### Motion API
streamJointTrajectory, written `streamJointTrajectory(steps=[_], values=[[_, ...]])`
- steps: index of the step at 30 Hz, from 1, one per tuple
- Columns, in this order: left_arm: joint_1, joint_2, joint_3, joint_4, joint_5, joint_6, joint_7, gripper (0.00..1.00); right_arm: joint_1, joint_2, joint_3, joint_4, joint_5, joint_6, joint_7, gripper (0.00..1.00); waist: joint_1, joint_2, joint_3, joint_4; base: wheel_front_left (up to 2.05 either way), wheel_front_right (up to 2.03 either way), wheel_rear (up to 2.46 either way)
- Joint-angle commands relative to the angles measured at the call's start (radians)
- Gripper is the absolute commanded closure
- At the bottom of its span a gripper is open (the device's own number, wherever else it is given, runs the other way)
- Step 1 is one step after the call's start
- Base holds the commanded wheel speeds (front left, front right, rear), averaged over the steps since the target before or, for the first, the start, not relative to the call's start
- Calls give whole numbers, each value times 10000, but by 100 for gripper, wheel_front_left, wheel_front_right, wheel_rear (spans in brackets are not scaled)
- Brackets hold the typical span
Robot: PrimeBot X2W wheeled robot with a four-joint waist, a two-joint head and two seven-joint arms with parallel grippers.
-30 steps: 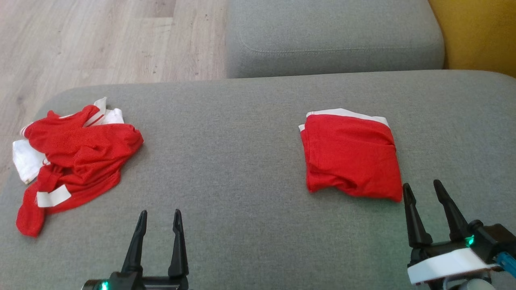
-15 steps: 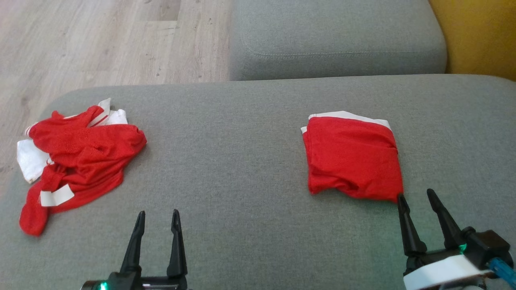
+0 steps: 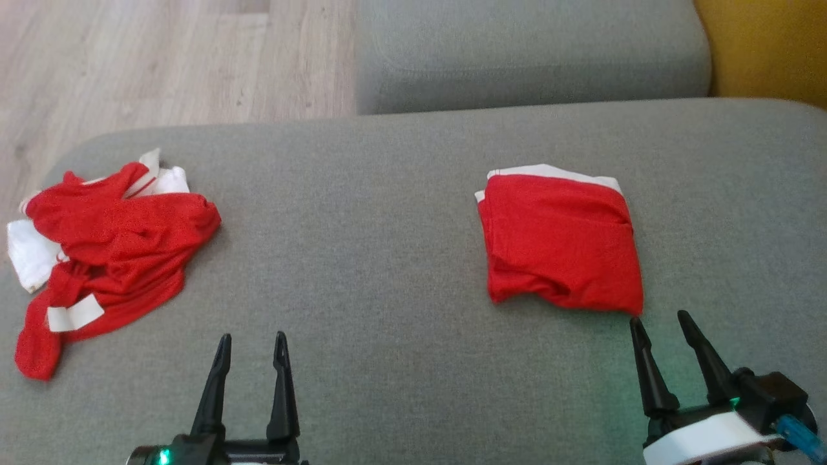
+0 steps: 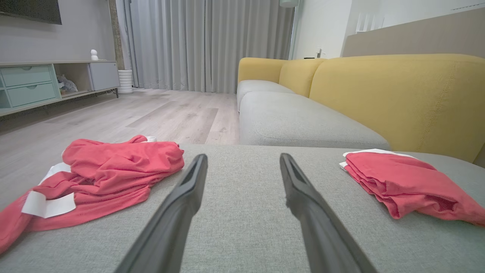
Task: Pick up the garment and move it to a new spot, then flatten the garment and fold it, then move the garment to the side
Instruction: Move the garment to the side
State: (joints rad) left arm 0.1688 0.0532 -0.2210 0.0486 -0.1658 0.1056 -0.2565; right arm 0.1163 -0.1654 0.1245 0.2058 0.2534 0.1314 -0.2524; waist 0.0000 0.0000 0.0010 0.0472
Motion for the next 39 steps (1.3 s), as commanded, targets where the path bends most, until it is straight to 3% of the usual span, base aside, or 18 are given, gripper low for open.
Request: streamJointTrajectory(steps=[1,7,14,21,22,23,24,33,39], values=[[-465,-30,329,-396,6,16,-53,0,-333,-195,188,-218,-85,-7,-93,0,0,0,196,-29,0,0,0],[-1016,-30,140,-556,-47,20,-53,0,-1474,-568,108,527,74,-7,-93,0,0,0,1279,-119,0,0,0],[-1731,-30,-220,-549,-9,26,-53,0,-3491,-856,-230,2479,876,-7,111,0,0,0,2328,-125,0,0,0],[-2233,-30,-525,-435,80,75,-53,0,-4894,-1045,793,4097,2011,-7,1381,0,0,0,2812,-96,0,0,0],[-2271,-30,-549,-420,86,85,-53,0,-4999,-1039,1068,4194,2312,-7,1571,19,0,0,2839,-106,0,0,0],[-2301,-30,-563,-411,92,98,-53,0,-5093,-1068,1308,4238,2609,-7,1677,65,0,0,2866,-131,0,0,0],[-2332,-30,-562,-408,93,113,-53,0,-5193,-1146,1498,4242,2854,-7,1683,100,0,0,2907,-173,0,0,0],[-2677,-30,-470,-489,342,-67,-53,0,-6316,-2826,2058,4471,3221,-7,1375,100,0,0,3654,-1220,0,0,0],[-3376,-30,-481,-450,720,-393,-53,0,-7215,-3906,1661,4675,3518,-7,1337,100,0,0,4560,-1846,0,0,0]])
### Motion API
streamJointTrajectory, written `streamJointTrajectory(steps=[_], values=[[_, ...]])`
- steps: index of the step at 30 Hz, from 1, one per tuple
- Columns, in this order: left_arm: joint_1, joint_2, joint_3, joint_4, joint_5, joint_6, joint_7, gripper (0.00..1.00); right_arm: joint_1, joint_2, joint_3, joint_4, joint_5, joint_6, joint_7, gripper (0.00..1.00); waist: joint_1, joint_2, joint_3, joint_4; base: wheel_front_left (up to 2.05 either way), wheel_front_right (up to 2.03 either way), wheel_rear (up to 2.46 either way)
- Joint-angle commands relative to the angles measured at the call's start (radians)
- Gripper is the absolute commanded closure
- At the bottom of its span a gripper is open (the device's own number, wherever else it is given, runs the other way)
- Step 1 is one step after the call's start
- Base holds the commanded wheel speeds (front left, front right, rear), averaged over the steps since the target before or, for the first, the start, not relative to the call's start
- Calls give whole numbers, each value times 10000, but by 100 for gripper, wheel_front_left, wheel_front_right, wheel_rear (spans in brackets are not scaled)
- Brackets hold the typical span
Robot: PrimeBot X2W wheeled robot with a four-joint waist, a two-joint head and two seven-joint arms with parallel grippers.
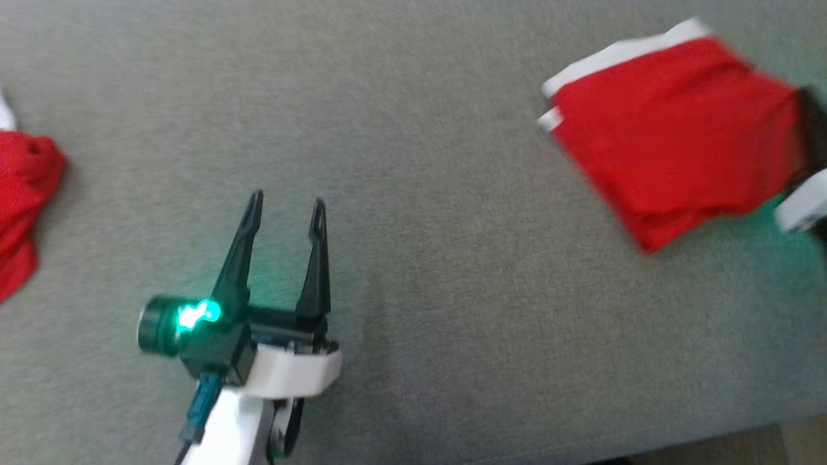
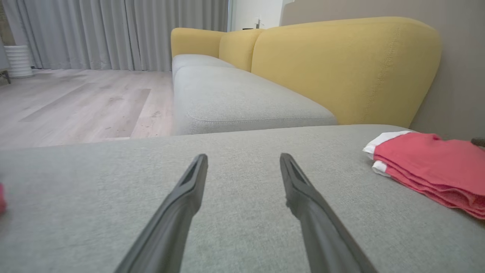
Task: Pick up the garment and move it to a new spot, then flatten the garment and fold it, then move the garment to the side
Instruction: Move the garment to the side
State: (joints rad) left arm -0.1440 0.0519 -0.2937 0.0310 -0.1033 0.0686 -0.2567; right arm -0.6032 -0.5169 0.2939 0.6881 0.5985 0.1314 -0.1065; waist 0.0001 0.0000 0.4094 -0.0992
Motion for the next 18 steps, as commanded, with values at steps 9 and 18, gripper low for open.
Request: streamJointTrajectory(steps=[9,18], values=[[-1017,-13,362,-180,513,-350,-51,0,-1064,-1347,-1257,749,-423,-7,-563,100,-1,0,1499,-890,0,0,0],[-1309,-12,372,-75,692,-515,-51,0,-1824,-1118,-2846,1831,-2303,-7,-1000,100,-1,0,1869,-1119,0,0,0]])
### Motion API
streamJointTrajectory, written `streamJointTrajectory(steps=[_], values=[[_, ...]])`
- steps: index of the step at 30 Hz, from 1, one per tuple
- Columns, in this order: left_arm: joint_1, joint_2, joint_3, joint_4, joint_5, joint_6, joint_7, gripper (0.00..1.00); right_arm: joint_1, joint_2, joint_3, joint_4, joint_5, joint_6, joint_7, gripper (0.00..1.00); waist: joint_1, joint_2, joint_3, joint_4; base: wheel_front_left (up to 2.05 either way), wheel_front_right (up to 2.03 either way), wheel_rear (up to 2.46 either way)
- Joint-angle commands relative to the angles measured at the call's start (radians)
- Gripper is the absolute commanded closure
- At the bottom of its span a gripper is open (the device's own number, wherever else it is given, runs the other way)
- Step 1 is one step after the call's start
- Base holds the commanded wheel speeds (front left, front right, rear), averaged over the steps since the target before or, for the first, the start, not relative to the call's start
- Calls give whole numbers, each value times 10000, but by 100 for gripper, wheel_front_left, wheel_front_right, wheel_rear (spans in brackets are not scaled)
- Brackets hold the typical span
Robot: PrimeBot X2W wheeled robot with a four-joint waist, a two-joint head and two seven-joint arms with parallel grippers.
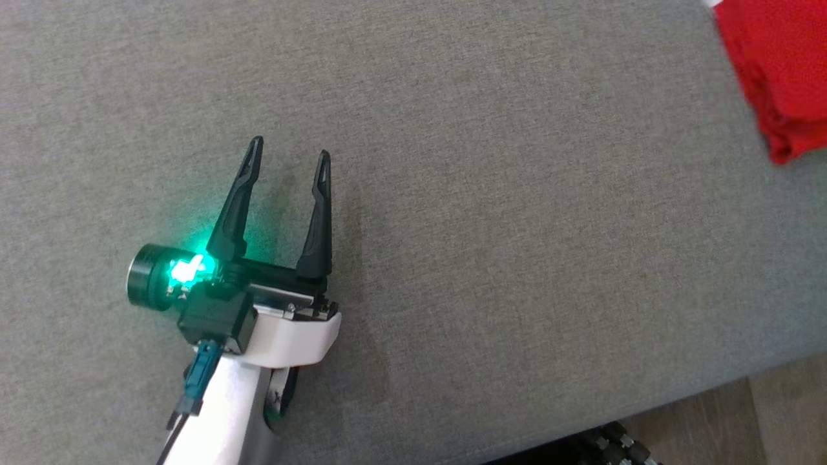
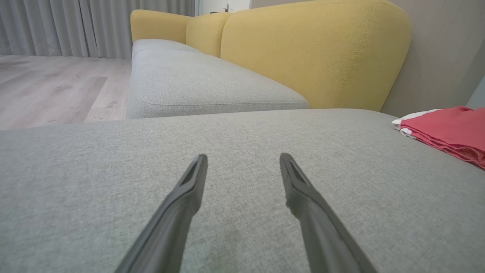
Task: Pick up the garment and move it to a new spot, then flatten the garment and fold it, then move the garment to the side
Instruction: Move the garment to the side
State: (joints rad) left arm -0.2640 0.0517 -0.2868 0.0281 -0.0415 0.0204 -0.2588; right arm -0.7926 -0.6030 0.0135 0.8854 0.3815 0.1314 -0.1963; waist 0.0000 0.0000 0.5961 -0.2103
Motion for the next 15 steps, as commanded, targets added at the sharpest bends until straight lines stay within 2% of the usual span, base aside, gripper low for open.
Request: streamJointTrajectory(steps=[1,2,3,4,7,10,13,15], values=[[-133,-11,296,-34,78,-40,-30,0,8,-194,-289,-8,-392,-7,-143,100,0,0,-11,-6,0,0,0],[-152,-11,285,-16,76,-50,-30,0,-45,-139,-548,120,-672,-7,-190,100,0,0,-40,7,0,0,0],[-167,-11,268,3,69,-63,-30,0,-90,-76,-830,228,-943,-7,-247,63,0,0,-80,36,0,0,0],[-181,-11,252,12,66,-72,-30,0,-131,-17,-1130,295,-1239,-7,-322,0,0,0,-124,76,0,0,0],[-147,-12,262,21,47,-46,-30,0,-108,348,-1804,70,-2221,-7,-525,0,0,0,-356,204,0,0,0],[-10,-12,271,54,4,-8,-30,0,208,1083,-2238,-499,-2979,-7,-612,0,0,0,-731,371,0,0,0],[235,-13,246,94,-100,52,-30,0,811,2012,-2229,-1110,-3292,-7,-638,0,0,0,-1276,564,0,0,0],[441,-13,219,114,-224,134,-30,0,1322,2639,-1774,-1584,-3242,-7,-646,0,0,0,-1692,699,0,0,0]])
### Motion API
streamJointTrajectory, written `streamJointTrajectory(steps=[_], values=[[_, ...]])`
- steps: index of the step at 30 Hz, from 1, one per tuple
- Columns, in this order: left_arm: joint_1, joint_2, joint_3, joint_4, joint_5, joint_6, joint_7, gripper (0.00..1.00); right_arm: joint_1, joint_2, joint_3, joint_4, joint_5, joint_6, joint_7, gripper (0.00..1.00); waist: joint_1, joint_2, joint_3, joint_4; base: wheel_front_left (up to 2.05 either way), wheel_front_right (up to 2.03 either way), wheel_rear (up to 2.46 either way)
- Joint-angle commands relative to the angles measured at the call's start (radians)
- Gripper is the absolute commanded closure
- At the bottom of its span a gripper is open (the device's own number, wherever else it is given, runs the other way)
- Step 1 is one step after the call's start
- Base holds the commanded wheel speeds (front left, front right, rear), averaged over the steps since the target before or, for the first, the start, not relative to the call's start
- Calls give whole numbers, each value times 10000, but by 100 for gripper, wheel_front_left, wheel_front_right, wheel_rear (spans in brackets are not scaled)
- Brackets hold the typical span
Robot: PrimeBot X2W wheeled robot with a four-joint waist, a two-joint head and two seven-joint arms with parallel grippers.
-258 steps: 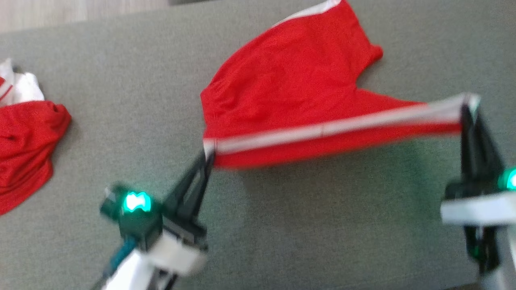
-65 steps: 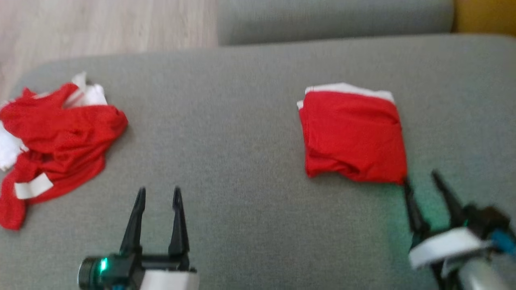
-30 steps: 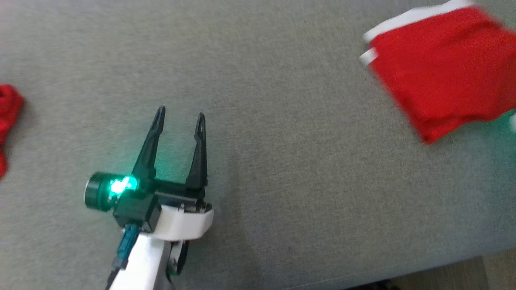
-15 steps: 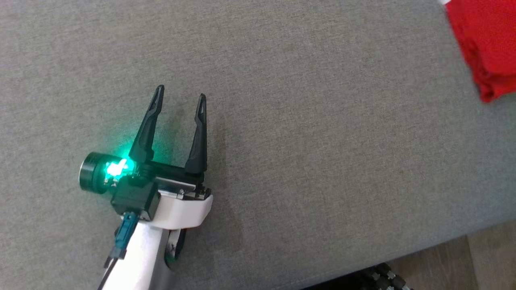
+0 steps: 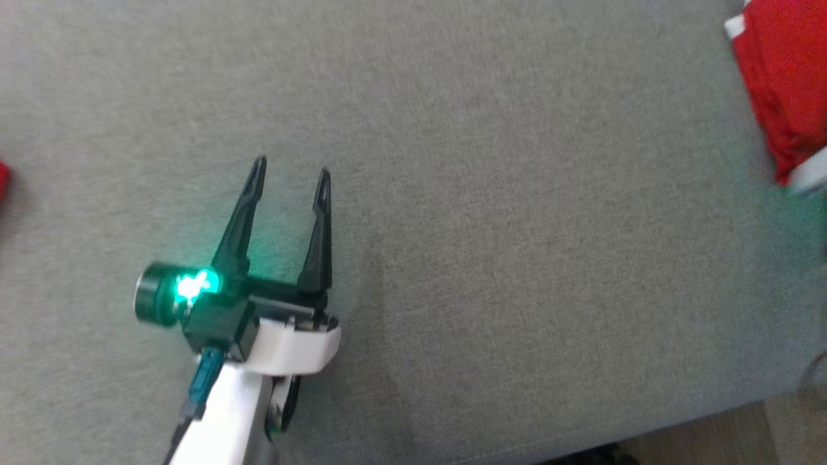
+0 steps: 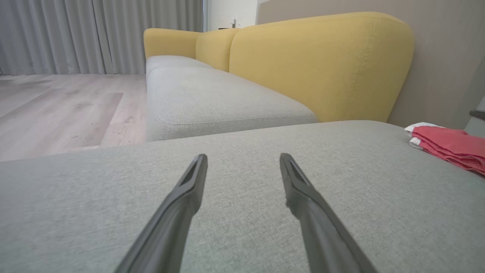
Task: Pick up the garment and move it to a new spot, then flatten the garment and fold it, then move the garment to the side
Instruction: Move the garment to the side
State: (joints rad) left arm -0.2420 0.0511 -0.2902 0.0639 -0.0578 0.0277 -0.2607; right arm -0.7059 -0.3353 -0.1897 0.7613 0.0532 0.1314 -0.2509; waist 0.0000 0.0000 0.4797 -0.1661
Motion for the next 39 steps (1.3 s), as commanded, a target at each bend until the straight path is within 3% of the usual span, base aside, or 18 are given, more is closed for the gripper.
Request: streamJointTrajectory(steps=[1,4,9,16,26,39], values=[[333,-7,244,-232,-142,122,-11,0,732,224,621,-590,191,-7,-102,0,0,0,-721,327,0,0,0],[642,-8,211,-190,-437,349,-11,0,1670,778,1875,-1372,863,-7,-105,0,0,0,-1374,584,0,0,0],[1237,-8,255,-120,-1073,744,-11,0,3269,1119,3565,-2683,2005,-7,-106,0,0,0,-2415,1030,0,0,0],[2066,-8,408,-22,-1301,931,-11,0,5015,1574,4608,-4014,2366,-7,-107,0,0,0,-3671,1572,0,0,0],[3269,-8,816,-256,-1224,994,-11,0,7062,2306,3298,-5816,1358,-7,-108,0,0,0,-4793,2233,0,0,0],[3572,-8,1268,-409,-952,903,-11,0,7826,2676,2729,-6034,861,-7,-108,0,0,0,-5002,2428,0,0,0]])
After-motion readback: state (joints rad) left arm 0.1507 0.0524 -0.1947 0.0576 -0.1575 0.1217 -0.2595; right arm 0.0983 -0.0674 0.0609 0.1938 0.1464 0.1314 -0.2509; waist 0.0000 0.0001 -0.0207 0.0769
